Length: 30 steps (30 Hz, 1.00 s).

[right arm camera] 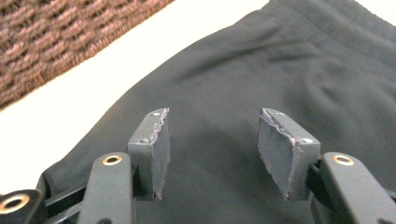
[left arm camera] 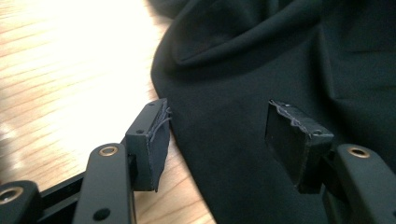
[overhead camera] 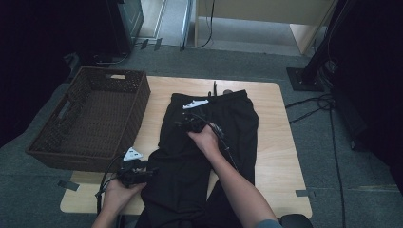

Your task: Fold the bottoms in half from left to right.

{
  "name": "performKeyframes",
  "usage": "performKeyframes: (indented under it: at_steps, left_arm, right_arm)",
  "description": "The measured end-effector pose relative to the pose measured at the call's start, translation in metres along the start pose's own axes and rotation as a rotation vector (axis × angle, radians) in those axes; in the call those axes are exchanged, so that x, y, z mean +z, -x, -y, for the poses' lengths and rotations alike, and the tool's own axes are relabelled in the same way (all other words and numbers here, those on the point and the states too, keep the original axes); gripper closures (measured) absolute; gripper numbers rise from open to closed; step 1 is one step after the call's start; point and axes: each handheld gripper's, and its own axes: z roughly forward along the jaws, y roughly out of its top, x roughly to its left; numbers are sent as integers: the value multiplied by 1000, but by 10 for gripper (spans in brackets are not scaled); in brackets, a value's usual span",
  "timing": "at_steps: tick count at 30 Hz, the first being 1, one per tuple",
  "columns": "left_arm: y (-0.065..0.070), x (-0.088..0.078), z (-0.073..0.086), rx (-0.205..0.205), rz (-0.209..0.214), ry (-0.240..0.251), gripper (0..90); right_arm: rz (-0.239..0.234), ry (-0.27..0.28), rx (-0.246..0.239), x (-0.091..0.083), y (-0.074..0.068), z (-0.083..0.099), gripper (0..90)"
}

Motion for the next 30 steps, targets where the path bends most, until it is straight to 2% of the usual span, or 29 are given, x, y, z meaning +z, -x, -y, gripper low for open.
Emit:
performKeyframes:
  at_steps: [4,9,11,14,17,19,22,26,28,30]
  left_arm:
    - [2,1,-1,3,3,-7,397]
    - [3,0,-1,-17,15,-14,421]
    - [5,0,-1,-16,2,-10,437]
    - [5,-1,0,-22,-11,-16,448]
    - [6,0,-1,-22,-4,-15,470]
    - [6,0,-1,-24,-1,-19,494]
    - [7,0,-2,-19,-8,-23,531]
    - [9,2,-2,-15,-3,-23,590]
    - [10,2,-2,-10,-4,-23,613]
    - [10,2,-2,-10,-6,-21,631]
  right_arm:
    - [10,7,-11,12,-10,-10,385]
    - [27,9,28,31,-15,-22,333]
    - [35,-2,33,38,-16,-25,317]
    - [45,-31,26,47,-22,-26,284]
    - [62,-28,22,53,-27,-24,270]
    - [56,-32,21,56,-29,-22,264]
    - [91,-57,7,62,-31,-21,263]
    - [121,-35,14,64,-30,-19,282]
    - [140,-28,-3,64,-31,-18,312]
    - [166,-12,-57,65,-33,-14,328]
